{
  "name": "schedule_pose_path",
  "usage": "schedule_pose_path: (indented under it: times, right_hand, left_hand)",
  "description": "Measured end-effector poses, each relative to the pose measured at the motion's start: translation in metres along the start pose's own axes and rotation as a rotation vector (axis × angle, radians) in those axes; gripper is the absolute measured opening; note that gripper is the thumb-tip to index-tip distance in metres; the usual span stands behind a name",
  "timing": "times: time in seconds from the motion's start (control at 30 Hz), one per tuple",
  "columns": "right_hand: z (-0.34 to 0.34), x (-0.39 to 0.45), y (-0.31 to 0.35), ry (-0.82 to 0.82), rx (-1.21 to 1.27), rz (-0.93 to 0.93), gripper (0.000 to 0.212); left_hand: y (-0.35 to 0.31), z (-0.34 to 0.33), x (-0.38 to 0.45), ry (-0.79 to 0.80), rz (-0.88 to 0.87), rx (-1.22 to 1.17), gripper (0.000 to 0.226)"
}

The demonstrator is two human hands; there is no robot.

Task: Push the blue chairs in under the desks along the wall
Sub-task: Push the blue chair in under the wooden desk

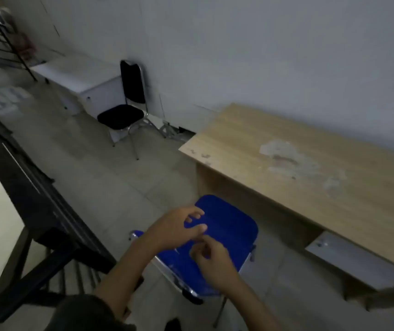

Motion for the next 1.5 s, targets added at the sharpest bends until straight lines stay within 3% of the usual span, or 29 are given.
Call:
schedule_pose_path:
  times: [0.1,0.23,0.33,0.5,0.6,0.73,0.93,1.07,1.23,1.5]
  right_hand:
    - [-0.044,0.002,-0.01,0.116,-0.1,-0.055,0.037]
    - [-0.081,0.012,-0.02,0.129,-0.201,-0.113,0.05]
    - [-0.104,0.02,-0.027,0.039,-0.265,-0.15,0.05]
    - [-0.133,0.016,-0.031,-0.181,-0.501,-0.183,0.032]
    - [-0.139,0.01,-0.029,-0.313,-0.674,-0.188,0.043]
    - [-0.138,0.003,-0.028,-0.379,-0.803,-0.224,0.061]
    - [-0.108,-0.019,-0.045,-0.474,-0.73,-0.357,0.079]
    - [-0.095,-0.033,-0.046,-0.597,-0.663,-0.39,0.07]
    - [-0.079,-0.049,-0.065,-0.692,-0.492,-0.604,0.092]
    - [-0.049,-0.025,-0.067,-0.754,-0.453,-0.557,0.094]
  left_hand:
    - [0.028,0.01,-0.003,0.02,0.079,-0.006,0.041]
    - [0.068,0.019,-0.002,0.042,0.087,-0.028,0.042]
    - [0.108,0.024,0.0,0.103,0.082,-0.03,0.042]
    - [0.168,0.024,-0.002,0.198,0.063,-0.024,0.04]
    - [0.192,0.021,-0.003,0.212,-0.01,0.088,0.031]
    - [0.192,0.02,-0.002,0.108,-0.228,0.224,0.029]
    - [0.174,-0.002,0.003,-0.038,-0.397,0.329,0.046]
    - [0.157,-0.016,0.013,-0.02,-0.437,0.38,0.051]
    - [0.142,-0.031,0.016,-0.013,-0.438,0.4,0.052]
    - [0.119,-0.041,0.056,0.002,-0.449,0.392,0.053]
Point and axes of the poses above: each hand's wrist, its own x-axis towards the middle knuckle, its own z-axis out of the back of the hand, y = z × x, the point moved 8 cm from there along x, towards the middle knuckle, and after that the axes turned 7 degrees about -y, right-handed, at the moved point
